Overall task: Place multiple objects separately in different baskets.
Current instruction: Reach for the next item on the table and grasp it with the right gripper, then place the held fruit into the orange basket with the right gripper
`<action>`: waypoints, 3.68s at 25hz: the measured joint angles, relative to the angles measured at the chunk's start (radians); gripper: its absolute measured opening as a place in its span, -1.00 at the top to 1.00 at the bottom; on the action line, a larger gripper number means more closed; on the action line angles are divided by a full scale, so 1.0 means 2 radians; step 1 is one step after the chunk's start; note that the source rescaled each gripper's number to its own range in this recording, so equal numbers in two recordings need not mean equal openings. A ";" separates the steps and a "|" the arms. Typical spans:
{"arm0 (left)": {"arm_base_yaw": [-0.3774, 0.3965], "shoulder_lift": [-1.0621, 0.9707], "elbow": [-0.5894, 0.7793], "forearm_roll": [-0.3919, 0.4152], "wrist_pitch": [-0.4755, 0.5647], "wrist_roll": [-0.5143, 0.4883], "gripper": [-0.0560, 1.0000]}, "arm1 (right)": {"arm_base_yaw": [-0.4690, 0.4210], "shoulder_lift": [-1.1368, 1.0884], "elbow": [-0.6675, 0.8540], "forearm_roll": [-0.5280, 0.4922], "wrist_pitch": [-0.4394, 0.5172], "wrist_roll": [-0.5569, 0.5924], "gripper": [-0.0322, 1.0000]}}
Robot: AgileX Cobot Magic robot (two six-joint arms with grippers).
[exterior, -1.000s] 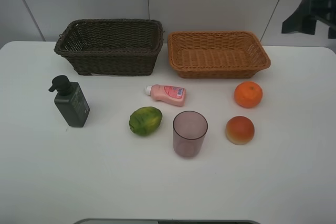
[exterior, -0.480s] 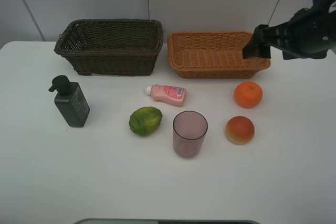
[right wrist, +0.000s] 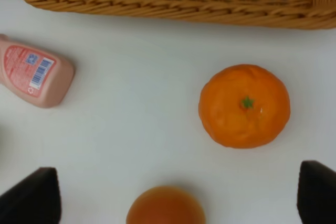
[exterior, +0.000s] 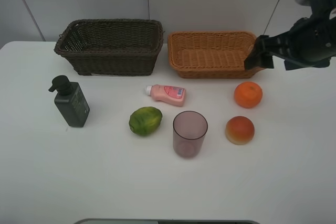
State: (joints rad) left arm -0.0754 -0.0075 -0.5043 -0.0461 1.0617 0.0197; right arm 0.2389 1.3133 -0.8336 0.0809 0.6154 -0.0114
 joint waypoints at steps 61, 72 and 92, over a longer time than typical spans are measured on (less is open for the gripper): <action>0.000 0.000 0.000 0.000 0.000 0.000 -1.00 | 0.086 0.286 -0.035 -0.057 0.044 0.314 -1.00; 0.000 0.000 0.000 0.000 0.000 0.000 -1.00 | 0.086 0.289 -0.035 -0.056 0.044 0.314 -0.31; 0.000 0.000 0.000 0.000 0.000 0.000 -1.00 | 0.086 0.288 -0.035 -0.056 0.045 0.314 -0.31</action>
State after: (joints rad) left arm -0.0754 -0.0075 -0.5043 -0.0461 1.0617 0.0197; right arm 0.4117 1.8897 -0.9044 -0.0316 0.7057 0.6171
